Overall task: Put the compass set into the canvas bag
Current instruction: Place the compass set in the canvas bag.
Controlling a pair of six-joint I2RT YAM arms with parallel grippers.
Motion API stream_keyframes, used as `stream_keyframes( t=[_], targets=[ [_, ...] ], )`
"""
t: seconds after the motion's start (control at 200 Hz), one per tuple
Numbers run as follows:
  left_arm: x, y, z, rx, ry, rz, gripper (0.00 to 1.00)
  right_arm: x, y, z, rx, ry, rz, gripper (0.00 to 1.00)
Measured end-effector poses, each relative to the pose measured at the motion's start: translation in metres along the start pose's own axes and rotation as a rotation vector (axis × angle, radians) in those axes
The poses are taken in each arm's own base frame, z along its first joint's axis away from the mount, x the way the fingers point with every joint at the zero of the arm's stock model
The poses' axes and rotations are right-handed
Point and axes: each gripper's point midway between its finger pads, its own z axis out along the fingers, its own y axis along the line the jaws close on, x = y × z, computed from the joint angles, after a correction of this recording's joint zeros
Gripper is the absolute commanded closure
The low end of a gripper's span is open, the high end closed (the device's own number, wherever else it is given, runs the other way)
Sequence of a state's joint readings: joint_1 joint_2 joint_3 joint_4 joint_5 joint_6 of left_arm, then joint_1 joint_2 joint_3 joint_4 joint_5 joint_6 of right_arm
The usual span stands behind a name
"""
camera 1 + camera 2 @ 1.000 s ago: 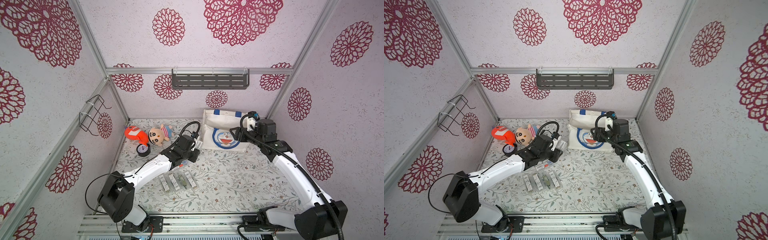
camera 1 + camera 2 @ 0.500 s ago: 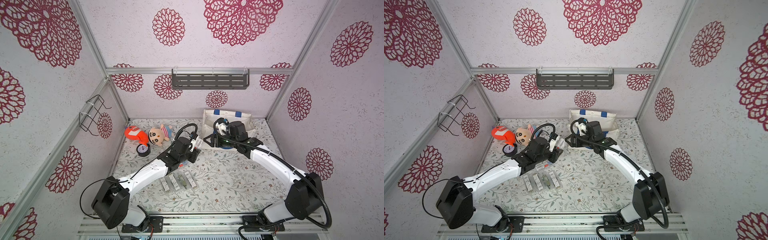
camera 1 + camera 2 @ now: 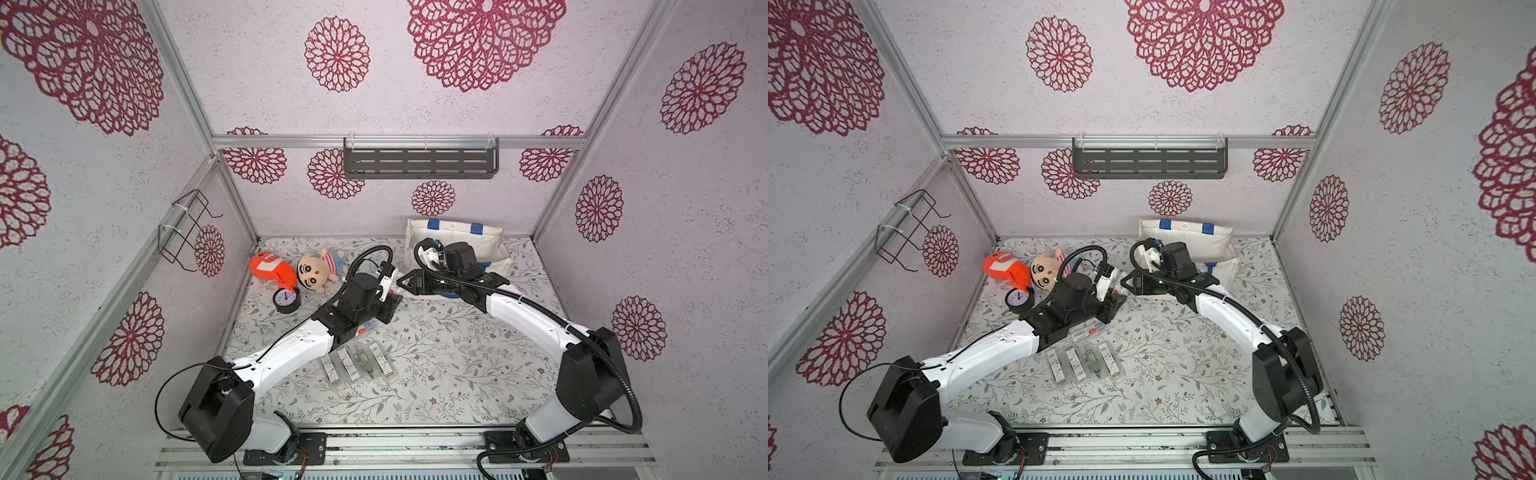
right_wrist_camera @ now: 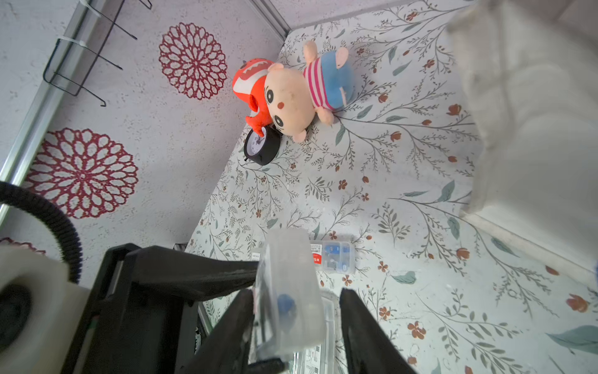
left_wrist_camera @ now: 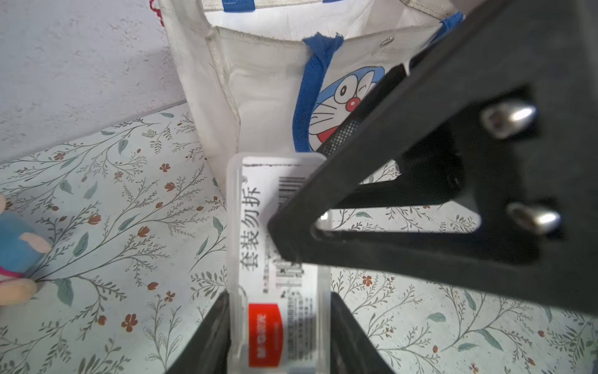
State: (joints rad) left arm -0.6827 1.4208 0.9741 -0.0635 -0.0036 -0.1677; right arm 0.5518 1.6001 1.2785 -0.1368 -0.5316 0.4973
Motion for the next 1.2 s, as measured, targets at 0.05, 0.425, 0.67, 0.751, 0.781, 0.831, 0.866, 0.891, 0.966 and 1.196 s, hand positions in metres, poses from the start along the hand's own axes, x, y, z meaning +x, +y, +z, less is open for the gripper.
stream_keyframes(
  t=[0.05, 0.425, 0.67, 0.751, 0.781, 0.831, 0.866, 0.891, 0.966, 1.196],
  targets=[
    [0.000, 0.000, 0.000, 0.000, 0.000, 0.000, 0.66, -0.001, 0.001, 0.002, -0.007, 0.001, 0.000, 0.59],
    [0.000, -0.001, 0.000, 0.003, 0.000, -0.001, 0.64, -0.002, 0.006, 0.008, -0.054, 0.007, 0.012, 0.74],
    [0.000, 0.000, 0.000, 0.004, 0.001, -0.006, 0.61, -0.002, 0.011, 0.008, -0.077, 0.008, 0.006, 0.84],
    [0.000, 0.000, 0.000, 0.004, 0.001, -0.009, 0.59, -0.002, 0.011, 0.008, -0.076, 0.008, 0.006, 0.85],
    [0.000, 0.000, 0.000, 0.004, 0.001, -0.009, 0.58, -0.002, 0.011, 0.008, -0.076, 0.008, 0.006, 0.85],
    [0.000, 0.000, 0.000, 0.004, 0.001, -0.010, 0.54, -0.002, 0.011, 0.008, -0.076, 0.008, 0.006, 0.86],
    [0.000, 0.000, 0.000, 0.004, 0.002, -0.012, 0.51, -0.002, 0.011, 0.008, -0.076, 0.008, 0.006, 0.87],
    [0.000, 0.000, 0.000, 0.004, 0.002, -0.014, 0.49, -0.002, 0.011, 0.008, -0.075, 0.008, 0.006, 0.88],
    [0.001, 0.001, 0.000, 0.000, 0.002, -0.016, 0.43, -0.002, 0.009, 0.008, -0.064, 0.003, 0.006, 0.89],
    [0.003, 0.000, 0.000, 0.001, 0.001, -0.021, 0.33, -0.002, 0.000, 0.009, -0.020, -0.003, 0.008, 0.93]
  ],
)
